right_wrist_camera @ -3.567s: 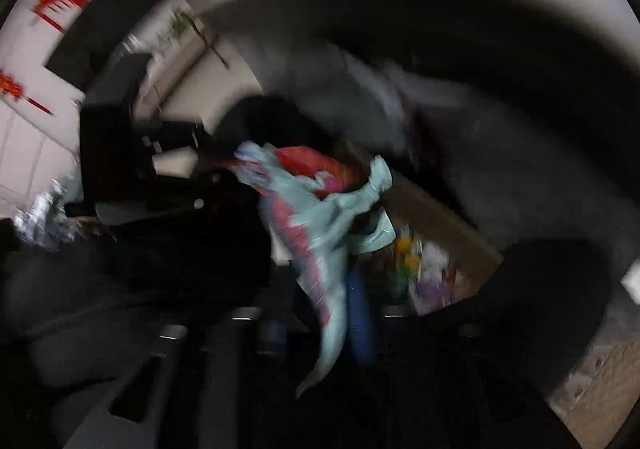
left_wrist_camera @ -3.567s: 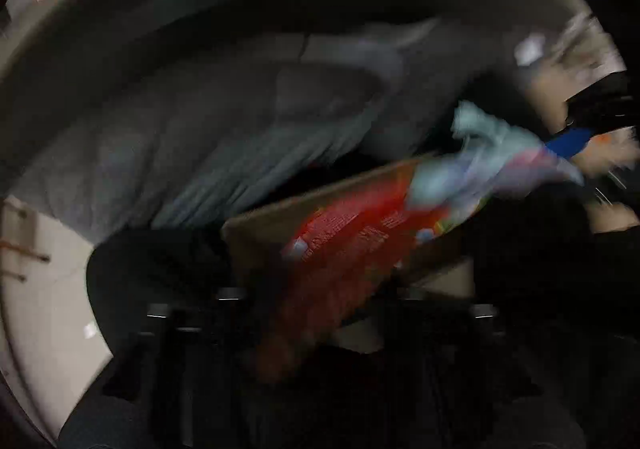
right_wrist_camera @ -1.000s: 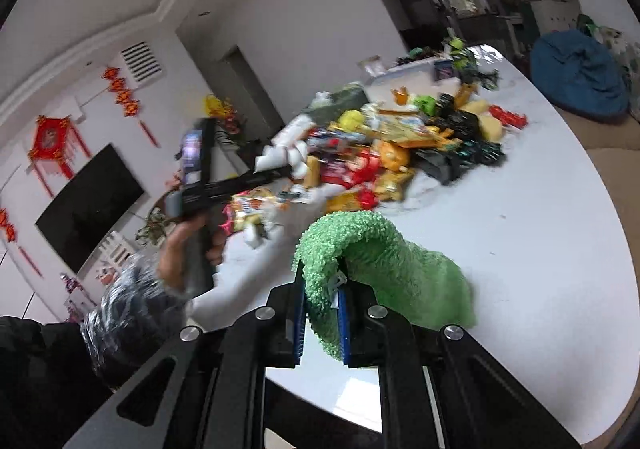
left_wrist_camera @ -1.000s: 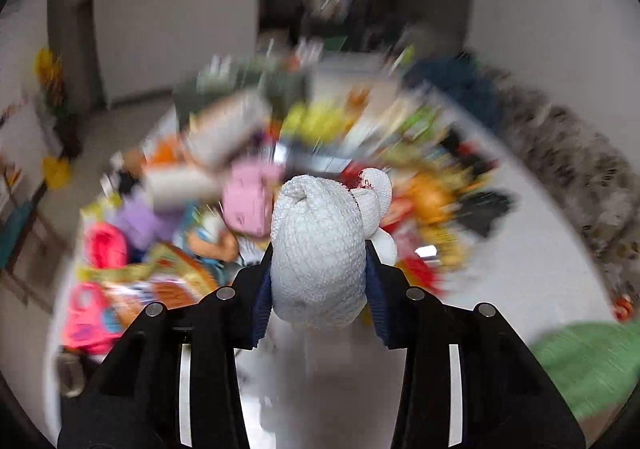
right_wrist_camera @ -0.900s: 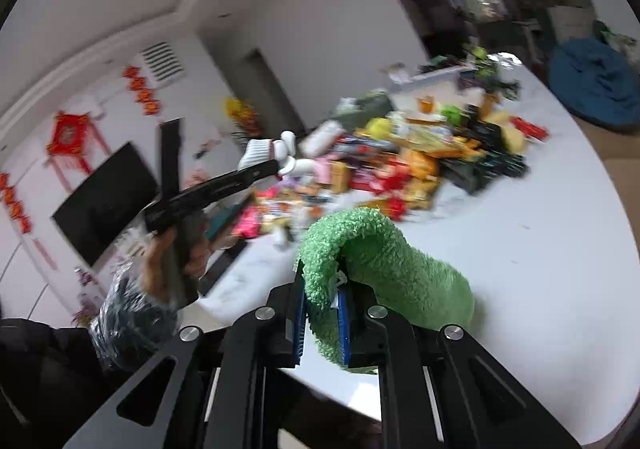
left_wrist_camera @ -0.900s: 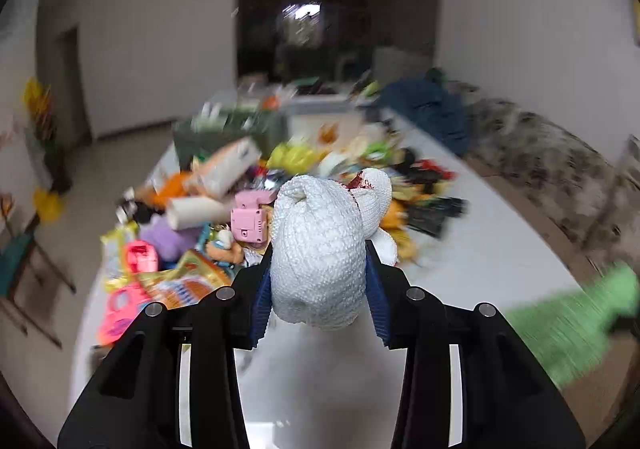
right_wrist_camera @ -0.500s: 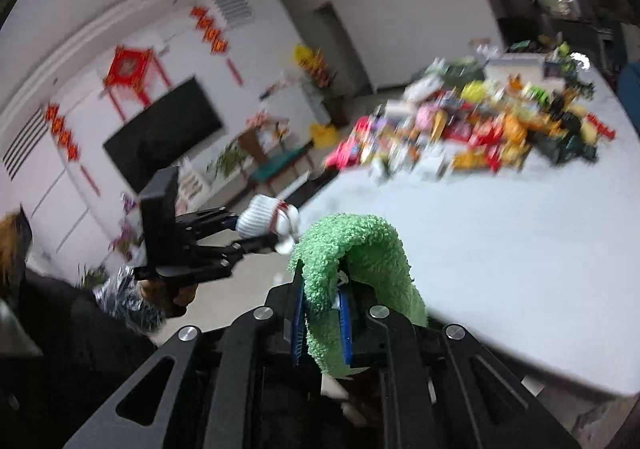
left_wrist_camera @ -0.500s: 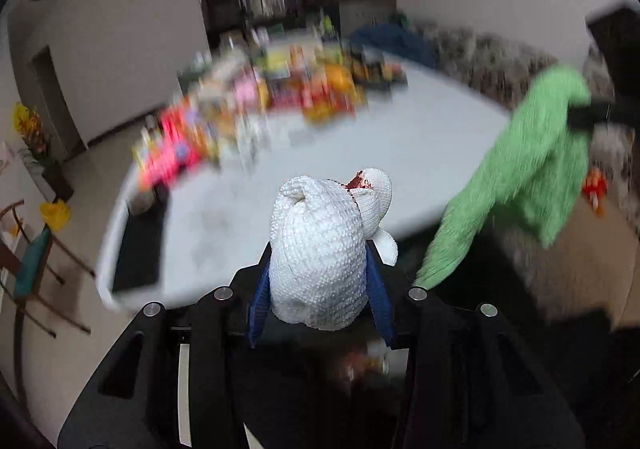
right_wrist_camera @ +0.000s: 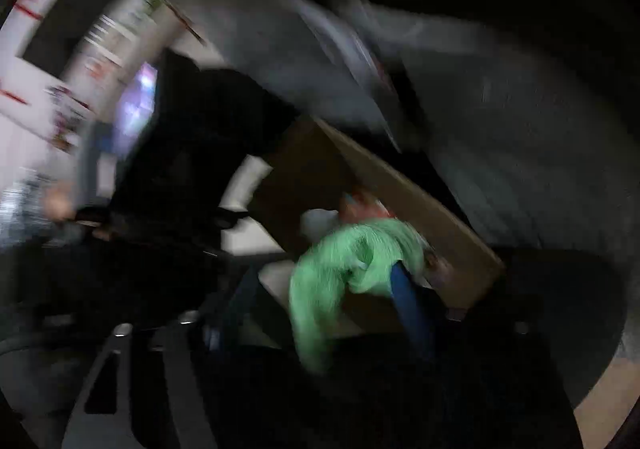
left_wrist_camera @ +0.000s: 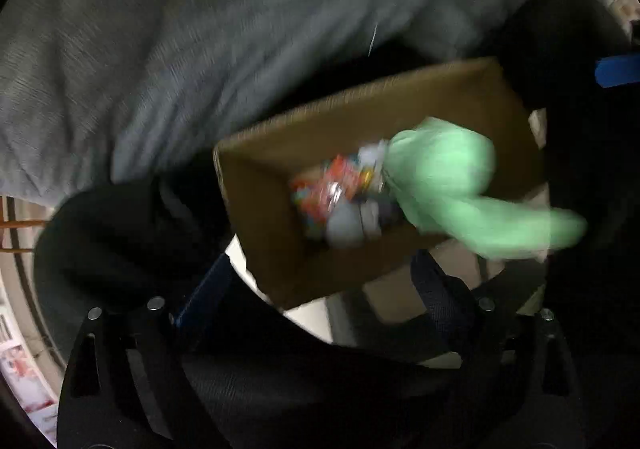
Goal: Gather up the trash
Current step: 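Grasp white knit toy with left tool while right tool grasps green fuzzy toy, drop both, then grasp white foam block with left tool while right tool grasps yellow snack bag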
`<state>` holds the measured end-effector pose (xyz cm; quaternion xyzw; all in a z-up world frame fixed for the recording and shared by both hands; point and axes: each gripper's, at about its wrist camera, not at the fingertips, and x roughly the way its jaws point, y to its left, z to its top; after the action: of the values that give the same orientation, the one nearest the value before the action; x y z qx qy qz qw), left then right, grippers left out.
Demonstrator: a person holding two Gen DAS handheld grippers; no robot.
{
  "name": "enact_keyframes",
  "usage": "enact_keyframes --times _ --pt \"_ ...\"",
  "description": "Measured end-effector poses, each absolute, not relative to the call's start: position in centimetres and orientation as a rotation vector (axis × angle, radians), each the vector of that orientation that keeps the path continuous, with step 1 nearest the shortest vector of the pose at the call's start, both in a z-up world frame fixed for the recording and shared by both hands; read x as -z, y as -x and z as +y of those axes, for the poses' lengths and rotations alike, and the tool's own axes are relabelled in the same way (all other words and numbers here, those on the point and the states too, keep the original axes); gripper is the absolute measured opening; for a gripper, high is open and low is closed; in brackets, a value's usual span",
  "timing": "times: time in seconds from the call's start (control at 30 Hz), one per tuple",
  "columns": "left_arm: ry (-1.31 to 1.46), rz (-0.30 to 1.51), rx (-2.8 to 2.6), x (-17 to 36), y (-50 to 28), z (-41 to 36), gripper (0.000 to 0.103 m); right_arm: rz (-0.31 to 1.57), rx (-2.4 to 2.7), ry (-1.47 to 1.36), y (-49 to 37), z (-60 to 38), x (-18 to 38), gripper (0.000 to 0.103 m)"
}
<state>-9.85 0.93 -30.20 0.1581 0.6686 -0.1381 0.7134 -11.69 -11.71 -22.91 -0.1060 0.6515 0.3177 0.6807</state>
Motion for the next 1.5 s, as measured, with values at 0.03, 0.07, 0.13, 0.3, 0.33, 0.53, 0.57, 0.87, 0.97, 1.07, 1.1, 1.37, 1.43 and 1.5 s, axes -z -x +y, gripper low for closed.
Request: enact_keyframes --times 0.03,0.07,0.13,0.3,0.33,0.53,0.57,0.87,0.97,1.07,1.1,1.37,1.43,1.5 --pt "-0.354 1.463 0.300 29.6 10.1 1.2 0.089 1.433 -0.742 0.225 12.1 -12.1 21.4 0.058" --pt "-0.344 1.419 0.327 27.8 10.5 1.7 0.089 1.395 -0.775 0.204 12.6 -12.5 19.5 0.058" --pt "-0.325 1.345 0.341 24.3 11.5 2.7 0.089 1.275 -0.830 0.153 13.0 -13.8 13.7 0.062" --pt "-0.199 1.055 0.416 11.9 12.7 5.8 0.089 0.940 -0.802 0.056 8.7 -16.5 1.0 0.077" --pt "-0.181 0.996 0.416 9.8 12.2 6.0 0.090 0.857 -0.739 0.080 6.3 -16.5 -0.8 0.081" --pt "-0.046 0.778 0.337 2.3 7.2 6.4 0.091 0.821 -0.593 0.152 -9.5 -14.0 0.1 0.082" --pt "-0.003 0.774 0.332 1.9 6.2 6.3 0.091 0.848 -0.588 0.118 -11.5 -13.5 0.9 0.077" --pt "0.070 0.823 0.379 3.0 3.2 5.7 0.091 1.006 -0.392 0.070 -20.7 -11.0 7.2 0.097" --pt "0.089 0.838 0.397 3.7 2.3 5.1 0.091 0.962 -0.361 0.203 -19.8 -9.3 7.7 0.089" --pt "0.107 0.840 0.396 3.7 0.9 4.8 0.091 0.958 -0.419 0.159 -18.6 -9.6 7.2 0.059" --pt "0.113 0.841 0.384 3.6 0.3 4.7 0.091 0.959 -0.426 0.125 -18.3 -10.2 7.1 0.056" --pt "0.138 0.875 0.312 3.5 -8.7 2.8 0.091 0.894 -0.476 -0.060 -13.4 -16.7 2.8 0.055" --pt "0.101 0.899 0.301 4.0 -10.8 1.4 0.091 0.869 -0.473 -0.074 -11.0 -18.4 1.2 0.055" --pt "0.072 0.912 0.255 4.8 -13.0 0.1 0.091 0.860 -0.466 -0.085 -9.6 -19.8 0.4 0.055"
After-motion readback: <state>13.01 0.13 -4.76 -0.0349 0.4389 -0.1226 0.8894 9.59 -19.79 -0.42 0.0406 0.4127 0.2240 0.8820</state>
